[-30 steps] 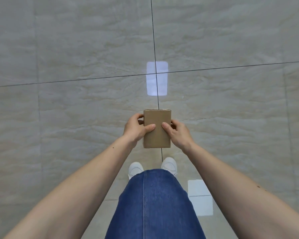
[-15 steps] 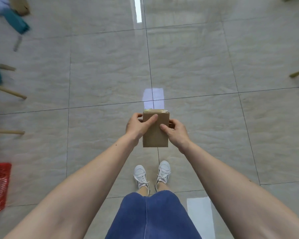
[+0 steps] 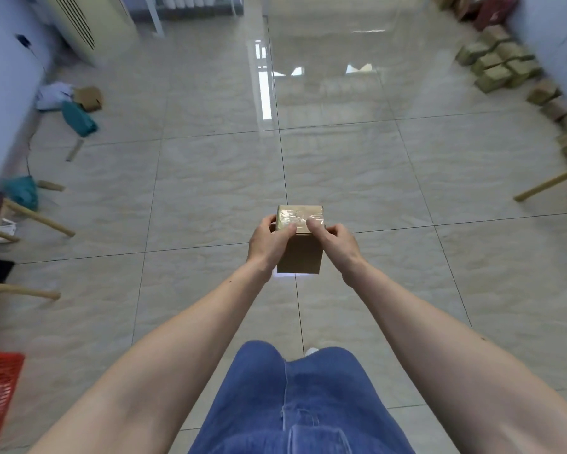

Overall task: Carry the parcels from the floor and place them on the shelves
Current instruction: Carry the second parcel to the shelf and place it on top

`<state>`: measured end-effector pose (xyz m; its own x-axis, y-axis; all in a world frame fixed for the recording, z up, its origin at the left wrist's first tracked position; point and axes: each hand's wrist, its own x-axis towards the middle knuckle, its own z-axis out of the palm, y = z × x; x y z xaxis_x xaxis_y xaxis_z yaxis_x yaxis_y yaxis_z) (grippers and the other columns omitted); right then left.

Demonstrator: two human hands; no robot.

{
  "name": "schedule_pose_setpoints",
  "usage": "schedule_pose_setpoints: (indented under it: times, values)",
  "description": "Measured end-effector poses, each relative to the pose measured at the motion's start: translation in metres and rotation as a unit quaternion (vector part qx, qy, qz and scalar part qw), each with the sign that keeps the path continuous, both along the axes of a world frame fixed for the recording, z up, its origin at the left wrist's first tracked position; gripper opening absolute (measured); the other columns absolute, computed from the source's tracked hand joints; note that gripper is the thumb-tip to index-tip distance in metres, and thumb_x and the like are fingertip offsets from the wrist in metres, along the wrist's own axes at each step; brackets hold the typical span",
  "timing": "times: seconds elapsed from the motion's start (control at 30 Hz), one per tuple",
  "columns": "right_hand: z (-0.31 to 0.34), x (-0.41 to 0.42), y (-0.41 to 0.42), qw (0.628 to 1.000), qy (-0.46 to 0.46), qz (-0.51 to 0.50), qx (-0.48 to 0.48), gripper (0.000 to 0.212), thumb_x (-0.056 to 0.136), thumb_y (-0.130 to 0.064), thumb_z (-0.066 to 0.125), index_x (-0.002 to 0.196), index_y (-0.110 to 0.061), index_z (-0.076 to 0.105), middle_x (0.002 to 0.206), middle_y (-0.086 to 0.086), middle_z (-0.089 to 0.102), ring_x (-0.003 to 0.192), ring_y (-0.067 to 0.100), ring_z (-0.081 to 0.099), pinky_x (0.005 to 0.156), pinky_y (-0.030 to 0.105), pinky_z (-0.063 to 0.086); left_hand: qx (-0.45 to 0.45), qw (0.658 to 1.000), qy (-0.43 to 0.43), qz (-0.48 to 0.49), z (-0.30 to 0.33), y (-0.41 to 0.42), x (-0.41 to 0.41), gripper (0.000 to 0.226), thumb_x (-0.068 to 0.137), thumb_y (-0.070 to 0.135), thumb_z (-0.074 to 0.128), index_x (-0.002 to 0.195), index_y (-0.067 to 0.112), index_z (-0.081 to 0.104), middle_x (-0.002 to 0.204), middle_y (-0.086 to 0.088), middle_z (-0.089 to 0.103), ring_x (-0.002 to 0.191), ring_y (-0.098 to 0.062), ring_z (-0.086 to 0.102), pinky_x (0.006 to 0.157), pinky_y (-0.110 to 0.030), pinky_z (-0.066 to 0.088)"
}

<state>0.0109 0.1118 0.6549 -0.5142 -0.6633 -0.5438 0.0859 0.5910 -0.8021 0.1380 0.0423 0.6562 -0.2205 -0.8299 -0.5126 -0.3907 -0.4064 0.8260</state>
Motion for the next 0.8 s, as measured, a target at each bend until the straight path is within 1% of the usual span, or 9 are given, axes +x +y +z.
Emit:
schedule_pose_setpoints:
  times: [0.07, 0.13, 0.27, 0.4, 0.53, 0.6, 0.67, 0.73, 0.8]
  values:
    - [0.006, 0.000, -0.005, 1.000, 0.003, -0.019, 0.005, 0.051, 0.085, -0.058, 0.066, 0.106, -0.012, 0.058, 0.094, -0.004, 0.059, 0.087, 0.016, 0.056, 0.068, 0.029, 0.042, -0.017, 1.000, 0.009, 0.001, 0.007, 0.002, 0.000, 0.065, 0.068, 0.040, 0.067, 0.129, 0.021, 0.059, 0.122, -0.003, 0.068, 0.110, -0.022, 0.065, 0.096, -0.040, 0.053]
    - [0.009, 0.000, -0.010, 0.999, 0.011, -0.036, -0.001, 0.047, 0.085, -0.052, 0.069, 0.107, -0.013, 0.056, 0.101, 0.001, 0.063, 0.089, 0.019, 0.057, 0.073, 0.036, 0.049, -0.030, 0.999, 0.023, 0.000, 0.011, 0.000, 0.001, 0.062, 0.066, 0.034, 0.068, 0.125, 0.022, 0.058, 0.124, -0.003, 0.067, 0.111, -0.022, 0.065, 0.094, -0.041, 0.055]
    - [0.016, 0.001, -0.013, 0.998, -0.019, -0.057, -0.028, 0.034, 0.089, -0.030, 0.072, 0.108, -0.011, 0.051, 0.114, 0.011, 0.062, 0.095, 0.026, 0.064, 0.081, 0.051, 0.060, -0.031, 0.998, 0.056, -0.012, 0.014, -0.008, 0.003, 0.051, 0.074, 0.012, 0.074, 0.120, 0.021, 0.056, 0.128, -0.005, 0.063, 0.096, -0.019, 0.066, 0.073, -0.034, 0.055]
    - [0.017, 0.000, -0.016, 0.993, -0.060, -0.055, -0.082, 0.031, 0.091, -0.015, 0.069, 0.112, -0.008, 0.048, 0.129, 0.018, 0.059, 0.098, 0.030, 0.066, 0.075, 0.044, 0.061, -0.020, 0.997, 0.071, 0.023, 0.021, -0.020, 0.000, 0.069, 0.080, 0.030, 0.077, 0.142, 0.024, 0.045, 0.125, -0.001, 0.059, 0.103, -0.022, 0.065, 0.071, -0.042, 0.061]
    - [0.021, 0.001, -0.019, 0.992, -0.063, -0.049, -0.095, 0.029, 0.092, -0.010, 0.067, 0.111, -0.010, 0.046, 0.134, 0.017, 0.056, 0.100, 0.031, 0.066, 0.078, 0.045, 0.060, -0.071, 0.996, 0.037, -0.035, 0.026, -0.028, -0.003, 0.062, 0.088, 0.036, 0.069, 0.145, 0.037, 0.044, 0.131, -0.007, 0.043, 0.102, -0.023, 0.063, 0.053, -0.029, 0.055]
    - [0.025, 0.003, -0.021, 0.990, -0.088, -0.062, -0.087, 0.033, 0.091, -0.013, 0.068, 0.115, -0.009, 0.046, 0.126, 0.013, 0.059, 0.094, 0.026, 0.067, 0.082, 0.047, 0.059, -0.099, 0.994, 0.024, -0.049, 0.028, -0.026, -0.004, 0.049, 0.091, 0.030, 0.067, 0.138, 0.034, 0.053, 0.127, -0.007, 0.036, 0.099, -0.020, 0.061, 0.064, -0.033, 0.059]
    - [0.030, 0.004, -0.026, 0.987, -0.120, -0.082, -0.072, 0.045, 0.088, -0.030, 0.073, 0.120, -0.011, 0.046, 0.122, 0.009, 0.064, 0.099, 0.025, 0.069, 0.085, 0.050, 0.059, -0.125, 0.991, 0.026, -0.048, 0.026, -0.024, -0.007, 0.043, 0.090, 0.027, 0.069, 0.130, 0.035, 0.056, 0.122, -0.005, 0.034, 0.109, -0.025, 0.060, 0.090, -0.040, 0.057]
    - [0.035, 0.006, -0.032, 0.983, -0.144, -0.103, -0.055, 0.060, 0.081, -0.051, 0.073, 0.123, -0.016, 0.047, 0.122, 0.007, 0.065, 0.108, 0.028, 0.069, 0.077, 0.049, 0.061, -0.143, 0.988, 0.037, -0.048, 0.024, -0.019, -0.008, 0.044, 0.087, 0.023, 0.070, 0.127, 0.038, 0.057, 0.122, -0.004, 0.033, 0.121, -0.026, 0.054, 0.108, -0.038, 0.046]
    - [0.041, 0.008, -0.038, 0.978, -0.158, -0.126, -0.049, 0.068, 0.077, -0.062, 0.071, 0.123, -0.018, 0.045, 0.121, 0.005, 0.064, 0.108, 0.031, 0.069, 0.066, 0.043, 0.061, -0.154, 0.986, 0.043, -0.047, 0.024, -0.015, -0.010, 0.045, 0.083, 0.027, 0.071, 0.121, 0.047, 0.057, 0.124, -0.002, 0.032, 0.129, -0.026, 0.046, 0.113, -0.037, 0.041]
